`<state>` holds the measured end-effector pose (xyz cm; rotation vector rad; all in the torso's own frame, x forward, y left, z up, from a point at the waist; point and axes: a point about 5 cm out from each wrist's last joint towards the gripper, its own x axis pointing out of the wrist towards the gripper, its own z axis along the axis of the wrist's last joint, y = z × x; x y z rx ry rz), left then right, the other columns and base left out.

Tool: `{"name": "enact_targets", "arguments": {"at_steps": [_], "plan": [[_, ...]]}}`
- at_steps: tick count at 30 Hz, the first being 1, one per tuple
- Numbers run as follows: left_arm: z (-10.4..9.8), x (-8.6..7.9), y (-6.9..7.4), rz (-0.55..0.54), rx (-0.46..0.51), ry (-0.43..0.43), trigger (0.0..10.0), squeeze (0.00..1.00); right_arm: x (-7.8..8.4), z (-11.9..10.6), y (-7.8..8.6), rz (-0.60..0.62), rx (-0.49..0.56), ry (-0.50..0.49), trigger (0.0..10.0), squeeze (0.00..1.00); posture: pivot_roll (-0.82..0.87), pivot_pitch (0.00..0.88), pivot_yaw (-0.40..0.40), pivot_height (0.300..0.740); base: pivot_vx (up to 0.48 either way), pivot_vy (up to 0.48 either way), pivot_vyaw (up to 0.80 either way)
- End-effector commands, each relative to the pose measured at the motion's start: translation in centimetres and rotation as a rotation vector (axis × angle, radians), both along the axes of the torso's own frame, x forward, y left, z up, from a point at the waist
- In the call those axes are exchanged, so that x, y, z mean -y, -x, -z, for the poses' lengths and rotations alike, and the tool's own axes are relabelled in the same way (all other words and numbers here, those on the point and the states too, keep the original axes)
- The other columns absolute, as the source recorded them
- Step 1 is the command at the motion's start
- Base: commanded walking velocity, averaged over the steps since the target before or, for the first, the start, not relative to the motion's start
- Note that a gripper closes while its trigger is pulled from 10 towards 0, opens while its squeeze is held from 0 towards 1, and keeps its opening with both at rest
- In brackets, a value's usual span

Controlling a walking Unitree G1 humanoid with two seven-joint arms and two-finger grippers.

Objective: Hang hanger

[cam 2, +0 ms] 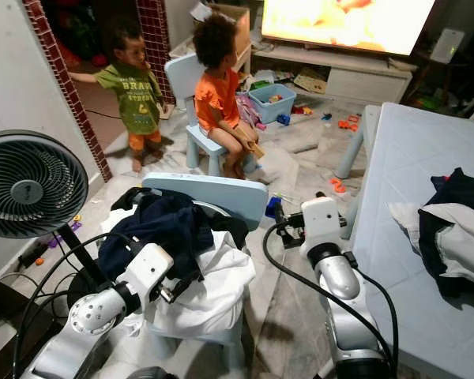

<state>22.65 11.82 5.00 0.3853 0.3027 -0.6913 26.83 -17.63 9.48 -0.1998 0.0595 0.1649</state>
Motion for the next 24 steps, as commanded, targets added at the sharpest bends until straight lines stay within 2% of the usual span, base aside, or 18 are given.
{"name": "enact_targets", "arguments": {"at_steps": [1, 2, 6, 7, 8, 9, 10, 11, 13, 16, 17, 18, 19, 20, 21, 23, 24], "plan": [[0.5, -0.7, -0.4, -0.026, -0.035, -0.036, 10.0, 0.00, 0.3, -0.3, -0.2, 0.008, 0.008, 0.011, 10.0, 0.00, 0.00, 0.000, -0.016, 0.740, 0.000, 0.000, 0.00], [1.2, -1.6, -0.5, -0.060, -0.071, -0.065, 10.0, 0.00, 0.3, -0.3, -0.2, 0.009, 0.006, 0.012, 10.0, 0.00, 0.00, 0.000, -0.016, 0.740, 0.000, 0.000, 0.00], [1.8, -2.7, -0.6, -0.089, -0.108, -0.090, 10.0, 0.00, 0.3, -0.2, -0.2, 0.009, 0.002, 0.013, 10.0, 0.00, 0.00, 0.000, -0.016, 0.740, 0.000, 0.000, 0.00], [1.9, -3.1, -0.8, -0.106, -0.122, -0.088, 7.5, 0.00, 0.3, -0.2, -0.2, 0.008, 0.000, 0.014, 10.0, 0.00, 0.00, 0.000, -0.018, 0.740, 0.000, 0.000, 0.00], [2.1, -3.7, -1.1, -0.123, -0.129, -0.098, 8.2, 0.00, 0.2, -0.1, -0.2, 0.006, -0.004, 0.014, 10.0, 0.00, 0.00, 0.000, -0.018, 0.740, 0.000, 0.000, 0.00], [2.2, -4.3, -1.5, -0.135, -0.130, -0.112, 9.6, 0.00, 0.2, 0.0, -0.2, 0.003, -0.008, 0.016, 10.0, 0.00, 0.00, 0.000, -0.020, 0.740, 0.000, 0.000, 0.00], [2.3, -4.7, -1.7, -0.142, -0.128, -0.123, 9.6, 0.00, 0.1, 0.0, -0.2, 0.001, -0.011, 0.017, 10.0, 0.00, 0.00, 0.000, -0.020, 0.740, 0.000, 0.000, 0.00], [2.4, -5.4, -2.3, -0.168, -0.128, -0.134, 10.0, 0.00, 0.1, 0.0, -0.2, -0.002, -0.013, 0.018, 10.0, 0.00, 0.00, 0.000, -0.022, 0.740, 0.000, 0.000, 0.00], [2.4, -5.8, -2.7, -0.186, -0.128, -0.140, 10.0, 0.00, 0.0, 0.0, -0.2, -0.004, -0.014, 0.018, 10.0, 0.00, 0.00, 0.000, -0.022, 0.740, 0.000, 0.000, 0.00], [2.0, -8.6, -5.2, -0.294, -0.065, -0.202, 10.0, 0.00, -0.1, -0.1, -0.4, -0.010, -0.012, 0.021, 10.0, 0.00, -0.01, 0.000, -0.025, 0.740, 0.000, 0.000, 0.00], [2.0, -8.6, -5.2, -0.294, -0.065, -0.202, 10.0, 0.00, -0.1, -0.1, -0.4, -0.010, -0.012, 0.021, 10.0, 0.00, -0.01, 0.000, -0.025, 0.740, 0.000, 0.000, 0.00], [1.6, -9.8, -6.1, -0.350, -0.034, -0.229, 10.0, 0.00, -0.1, -0.2, -0.4, -0.010, -0.010, 0.023, 10.0, 0.00, -0.01, 0.000, -0.025, 0.740, 0.000, 0.000, 0.00], [1.6, -9.8, -6.1, -0.350, -0.034, -0.229, 10.0, 0.00, -0.1, -0.2, -0.4, -0.010, -0.010, 0.023, 10.0, 0.00, -0.01, 0.000, -0.025, 0.740, 0.000, 0.000, 0.00], [1.0, -10.9, -6.9, -0.403, 0.004, -0.257, 10.0, 0.00, 0.0, -0.3, -0.5, -0.009, -0.008, 0.026, 10.0, 0.00, -0.02, 0.000, -0.023, 0.740, 0.000, 0.000, 0.00], [1.0, -10.9, -6.9, -0.403, 0.004, -0.257, 10.0, 0.00, 0.0, -0.3, -0.5, -0.009, -0.008, 0.026, 10.0, 0.00, -0.02, 0.000, -0.023, 0.740, 0.000, 0.000, 0.00], [-0.4, -12.6, -8.3, -0.501, 0.077, -0.293, 10.0, 0.00, 0.3, -0.4, -0.5, -0.001, -0.003, 0.031, 10.0, 0.00, -0.03, 0.000, -0.022, 0.740, 0.000, 0.000, 0.00], [-0.4, -12.6, -8.3, -0.501, 0.077, -0.293, 10.0, 0.00, 0.3, -0.4, -0.5, -0.001, -0.003, 0.031, 10.0, 0.00, -0.03, 0.000, -0.022, 0.740, 0.000, 0.000, 0.00]]}}
